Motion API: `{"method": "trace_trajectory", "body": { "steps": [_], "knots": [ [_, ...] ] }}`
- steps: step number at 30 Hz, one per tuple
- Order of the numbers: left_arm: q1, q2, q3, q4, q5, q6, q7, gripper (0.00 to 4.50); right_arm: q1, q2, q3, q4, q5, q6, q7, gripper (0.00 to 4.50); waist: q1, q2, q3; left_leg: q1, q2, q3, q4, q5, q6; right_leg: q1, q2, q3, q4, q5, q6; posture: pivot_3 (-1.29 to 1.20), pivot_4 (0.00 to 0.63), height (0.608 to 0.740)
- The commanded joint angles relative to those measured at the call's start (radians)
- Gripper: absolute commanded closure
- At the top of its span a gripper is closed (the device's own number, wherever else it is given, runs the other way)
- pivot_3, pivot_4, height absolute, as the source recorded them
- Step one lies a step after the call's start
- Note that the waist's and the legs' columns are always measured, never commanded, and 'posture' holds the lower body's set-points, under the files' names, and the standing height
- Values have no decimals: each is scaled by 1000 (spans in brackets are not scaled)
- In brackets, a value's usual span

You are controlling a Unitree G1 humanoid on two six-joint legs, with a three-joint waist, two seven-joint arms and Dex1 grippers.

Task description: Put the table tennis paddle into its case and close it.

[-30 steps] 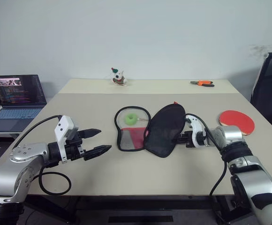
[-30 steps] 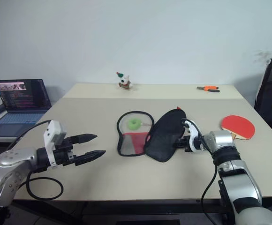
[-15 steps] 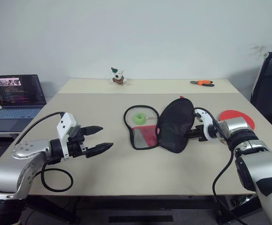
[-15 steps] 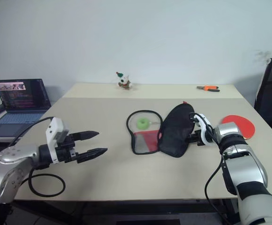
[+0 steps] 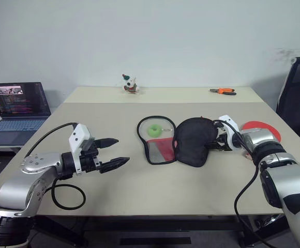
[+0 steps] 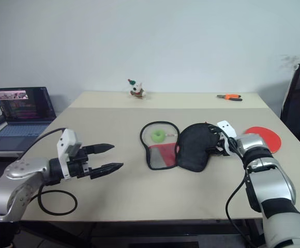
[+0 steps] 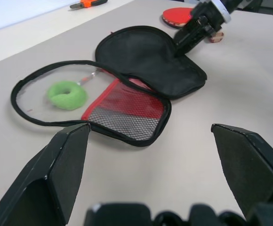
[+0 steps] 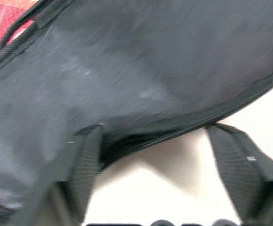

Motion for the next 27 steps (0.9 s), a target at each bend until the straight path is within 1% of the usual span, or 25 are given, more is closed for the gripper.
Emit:
{"method": "trace_trajectory", "body": {
  "steps": [1,5,8,11,13,16,19,23,27],
  "knots": [
    [-29,-4,2,-14,-5,-19,-4,0,-24,-42,-59,-52,19,-34,-32,32,0,0,0,0,0,0,0,0,0,0,0,0,0,0,0,0,150,740],
    [-64,-20,1,-25,-37,4,-8,0,76,-70,-113,-172,32,-25,-118,32,1,0,0,0,0,0,0,0,0,0,0,0,0,0,0,0,150,740],
    [-103,-36,-19,-18,-33,-1,-5,0,167,-75,-183,-293,52,17,-242,32,3,0,0,0,0,0,0,0,0,1,0,0,0,0,0,0,150,740],
    [-149,-67,-41,-5,-29,-3,10,0,249,-65,-272,-408,82,65,-397,32,4,0,0,-1,0,0,1,0,0,0,0,0,1,0,0,0,150,740],
    [-174,-84,-55,2,-23,-4,14,0,305,-50,-326,-496,96,84,-496,32,4,0,0,-1,-1,0,1,0,0,0,0,0,1,0,0,0,150,740],
    [-210,-106,-90,22,-8,-13,4,0,402,1,-431,-641,118,94,-689,32,1,0,0,0,0,0,1,0,0,0,0,0,1,0,0,0,150,740],
    [-219,-110,-108,41,7,-25,-11,0,466,49,-469,-728,119,114,-791,32,-4,0,0,0,0,1,1,0,0,0,0,1,1,0,0,0,150,740],
    [-231,-110,-117,62,15,-35,-24,0,501,107,-489,-772,140,155,-862,32,-9,1,1,1,0,1,1,0,0,0,0,1,2,0,0,0,150,740],
    [-237,-112,-121,75,25,-46,-34,0,484,146,-492,-721,154,161,-895,32,-10,1,1,0,0,1,1,0,0,0,1,1,2,0,0,0,150,740]
  ]
}}
